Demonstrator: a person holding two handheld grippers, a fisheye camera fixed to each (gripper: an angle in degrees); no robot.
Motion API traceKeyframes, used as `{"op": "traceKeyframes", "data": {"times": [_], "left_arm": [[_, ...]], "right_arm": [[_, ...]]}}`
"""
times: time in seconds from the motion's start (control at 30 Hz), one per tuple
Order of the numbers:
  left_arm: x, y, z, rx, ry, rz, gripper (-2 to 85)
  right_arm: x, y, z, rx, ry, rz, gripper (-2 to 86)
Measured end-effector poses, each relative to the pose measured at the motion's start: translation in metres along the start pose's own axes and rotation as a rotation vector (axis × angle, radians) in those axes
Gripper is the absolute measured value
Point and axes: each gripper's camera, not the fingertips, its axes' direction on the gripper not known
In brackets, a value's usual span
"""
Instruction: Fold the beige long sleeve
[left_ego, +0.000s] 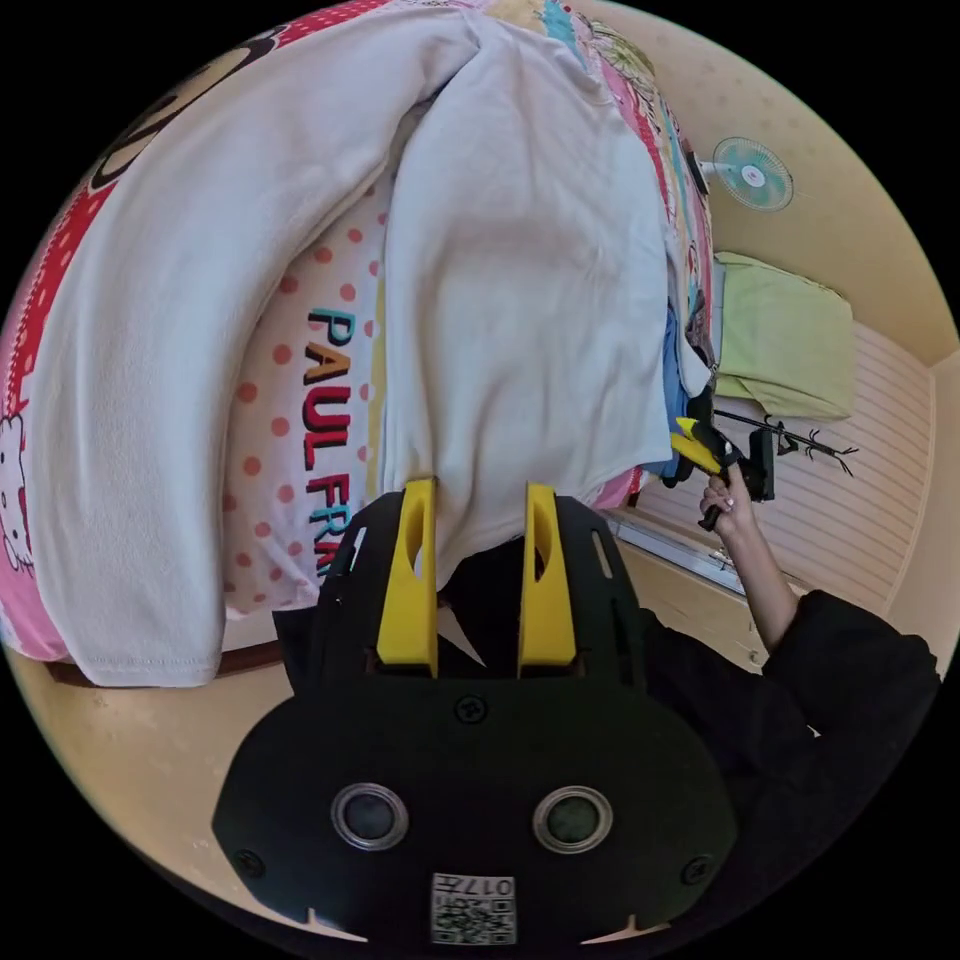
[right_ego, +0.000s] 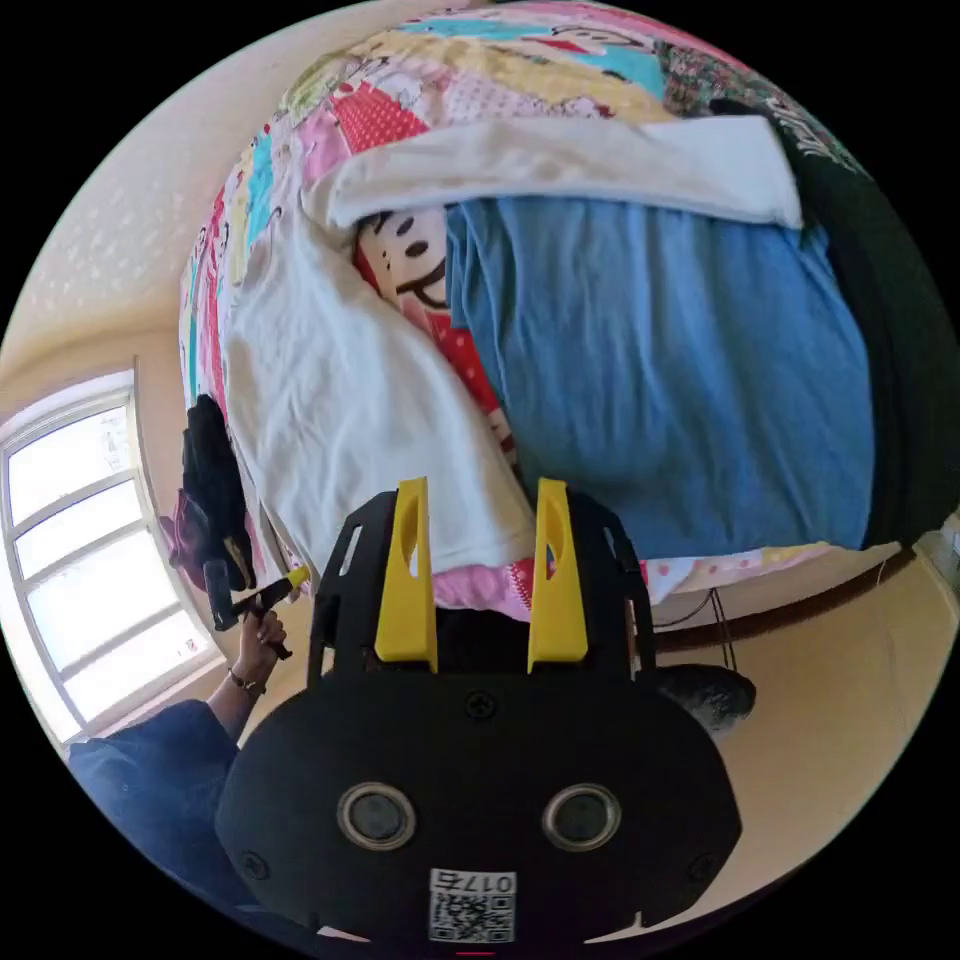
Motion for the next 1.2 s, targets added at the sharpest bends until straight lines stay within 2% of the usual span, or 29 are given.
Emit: {"op": "traceKeyframes", "data": {"times": [0.1,0.17,0.3,0.33,0.4,0.47,0.57,0.67,0.77,0.9,0.97,1.0,1.07,1.1,1.17,1.2], "left_arm": [[-0.016,0.001,-0.025,-0.064,0.132,0.043,1.1],[-0.024,0.015,-0.062,-0.01,0.206,0.053,-0.1],[-0.034,0.032,-0.082,0.045,0.237,-0.005,0.2],[-0.045,0.038,-0.084,0.107,0.248,-0.091,0.8],[-0.074,0.048,-0.085,0.223,0.369,-0.293,8.1],[-0.119,0.071,-0.079,0.487,0.694,-0.586,15.9],[-0.154,0.093,-0.057,0.759,0.969,-0.894,16.2],[-0.171,0.091,-0.031,0.813,1.149,-1.069,14.1],[-0.168,0.097,-0.036,0.833,1.111,-1.146,7.1],[-0.159,0.105,-0.089,0.921,0.941,-0.929,3.0],[-0.138,0.105,-0.144,0.925,0.741,-0.728,2.6],[-0.13,0.104,-0.157,0.922,0.688,-0.679,2.5],[-0.095,0.095,-0.201,0.89,0.497,-0.508,2.6],[-0.088,0.093,-0.209,0.882,0.469,-0.474,2.7],[-0.066,0.08,-0.226,0.816,0.456,-0.4,3.0],[-0.061,0.077,-0.228,0.81,0.455,-0.39,3.0]], "right_arm": [[-0.021,0.001,0.008,-0.013,0.126,-0.065,5.6],[-0.038,0.005,-0.02,-0.011,0.175,-0.129,4.7],[-0.043,0.007,-0.034,-0.063,0.348,-0.16,4.5],[-0.034,0.002,-0.028,-0.078,0.378,-0.109,4.7],[-0.021,-0.006,-0.018,-0.103,0.387,-0.038,5.1],[-0.014,-0.01,-0.02,-0.099,0.302,0.06,5.9],[-0.022,-0.004,-0.023,-0.063,0.254,0.056,6.2],[-0.031,0.003,-0.021,-0.064,0.284,0.042,6.1],[-0.045,0.007,-0.024,-0.05,0.273,0.015,5.8],[-0.082,0.008,-0.03,0.002,0.219,-0.148,6.2],[-0.134,0.01,-0.029,0.03,0.142,-0.388,7.0],[-0.15,0.012,-0.027,0.038,0.143,-0.446,7.2],[-0.226,0.029,-0.019,0.139,0.173,-0.699,7.8],[-0.247,0.035,-0.016,0.157,0.161,-0.774,8.0],[-0.327,0.055,0.002,0.169,0.107,-1.076,9.3],[-0.345,0.06,0.007,0.171,0.101,-1.14,9.7]]}}
